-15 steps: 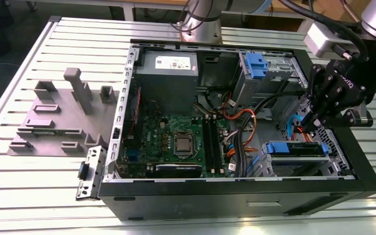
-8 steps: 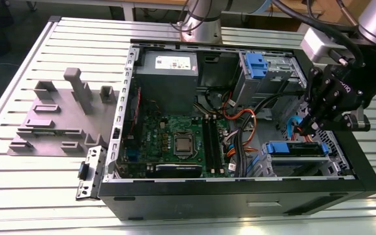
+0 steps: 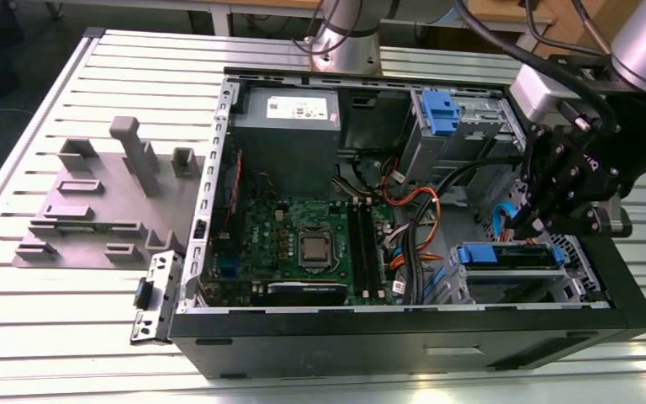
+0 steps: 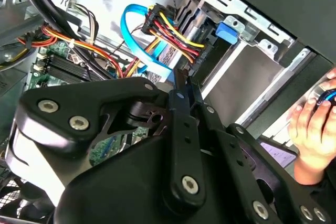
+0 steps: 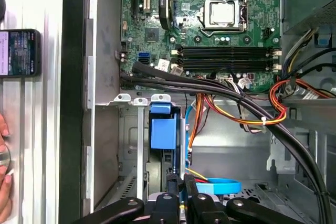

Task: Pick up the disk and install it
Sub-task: 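Insert the second disk wire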

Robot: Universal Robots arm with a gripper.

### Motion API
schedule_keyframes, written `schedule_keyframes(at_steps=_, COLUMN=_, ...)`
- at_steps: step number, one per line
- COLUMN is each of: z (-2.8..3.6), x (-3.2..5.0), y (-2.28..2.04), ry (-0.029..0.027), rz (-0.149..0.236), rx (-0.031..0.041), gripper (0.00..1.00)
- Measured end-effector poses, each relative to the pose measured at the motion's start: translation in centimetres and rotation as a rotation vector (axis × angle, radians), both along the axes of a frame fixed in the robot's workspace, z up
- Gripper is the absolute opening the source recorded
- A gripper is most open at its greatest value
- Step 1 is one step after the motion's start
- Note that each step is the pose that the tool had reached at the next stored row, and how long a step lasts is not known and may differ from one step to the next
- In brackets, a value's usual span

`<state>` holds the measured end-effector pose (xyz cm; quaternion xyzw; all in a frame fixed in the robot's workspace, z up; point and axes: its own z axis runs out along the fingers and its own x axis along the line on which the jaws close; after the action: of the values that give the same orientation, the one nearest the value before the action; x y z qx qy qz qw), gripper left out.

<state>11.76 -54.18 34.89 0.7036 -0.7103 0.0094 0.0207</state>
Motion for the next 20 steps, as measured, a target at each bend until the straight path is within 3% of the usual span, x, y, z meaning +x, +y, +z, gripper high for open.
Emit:
schedule_keyframes(at_steps=2, z=-0.09, x=-0.12, y=-0.12, ry=-0.0039, rz=0.001, rx=0.0083, gripper=0.16)
schedule_keyframes(at_steps=7, z=-0.24, x=-0.64, y=-0.15, ry=-0.0161, rz=0.004, rx=0.0086, gripper=0.16)
schedule_keyframes(at_steps=11, z=-0.28, x=-0.87, y=-0.22, ry=-0.0357, rz=0.004, rx=0.0081, gripper=0.16)
schedule_keyframes(at_steps=12, z=-0.33, x=-0.92, y=-0.27, ry=-0.0377, rz=0.004, rx=0.0084, gripper=0.16)
schedule_keyframes(at_steps=20, z=-0.64, x=-0.93, y=-0.78, ry=-0.039, rz=0.004, rx=0.0087, gripper=0.16)
